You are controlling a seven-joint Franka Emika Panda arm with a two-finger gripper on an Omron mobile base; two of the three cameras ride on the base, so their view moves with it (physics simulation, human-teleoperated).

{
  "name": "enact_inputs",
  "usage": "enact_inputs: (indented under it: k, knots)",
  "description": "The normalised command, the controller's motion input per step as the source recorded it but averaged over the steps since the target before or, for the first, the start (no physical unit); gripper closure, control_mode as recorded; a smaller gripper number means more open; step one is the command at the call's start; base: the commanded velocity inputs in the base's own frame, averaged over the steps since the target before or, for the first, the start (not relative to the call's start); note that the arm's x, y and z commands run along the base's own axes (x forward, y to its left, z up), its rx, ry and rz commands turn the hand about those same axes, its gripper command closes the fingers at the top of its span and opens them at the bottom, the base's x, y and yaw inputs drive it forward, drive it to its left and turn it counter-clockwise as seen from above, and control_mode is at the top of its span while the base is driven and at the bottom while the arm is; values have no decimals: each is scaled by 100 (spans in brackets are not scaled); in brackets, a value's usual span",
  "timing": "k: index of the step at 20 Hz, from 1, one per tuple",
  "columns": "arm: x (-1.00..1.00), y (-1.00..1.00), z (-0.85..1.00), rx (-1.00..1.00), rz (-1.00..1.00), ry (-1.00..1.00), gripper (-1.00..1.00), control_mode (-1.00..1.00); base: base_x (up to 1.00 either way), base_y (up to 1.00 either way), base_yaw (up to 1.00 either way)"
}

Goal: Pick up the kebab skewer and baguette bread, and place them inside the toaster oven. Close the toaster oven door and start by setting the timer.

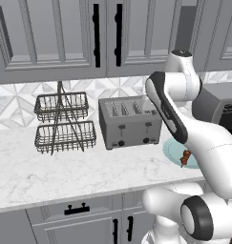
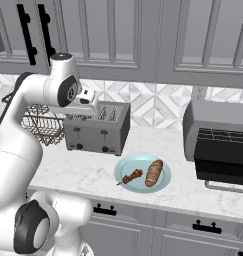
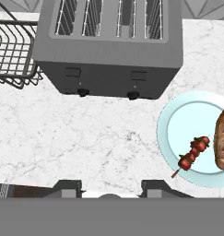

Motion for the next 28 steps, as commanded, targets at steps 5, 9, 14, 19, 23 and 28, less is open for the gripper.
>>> enact_inputs:
  k: [5, 9, 14, 19, 23, 28]
  knots:
    - [0, 0, 0, 0, 0, 0, -100, 100, 0, 0, 0]
    - [0, 0, 0, 0, 0, 0, -100, 100, 0, 0, 0]
    - [0, 0, 0, 0, 0, 0, -100, 100, 0, 0, 0]
    - [0, 0, 0, 0, 0, 0, -100, 100, 0, -27, -2]
    - [0, 0, 0, 0, 0, 0, -100, 100, 0, -77, -2]
    - [0, 0, 0, 0, 0, 0, -100, 100, 0, -65, 0]
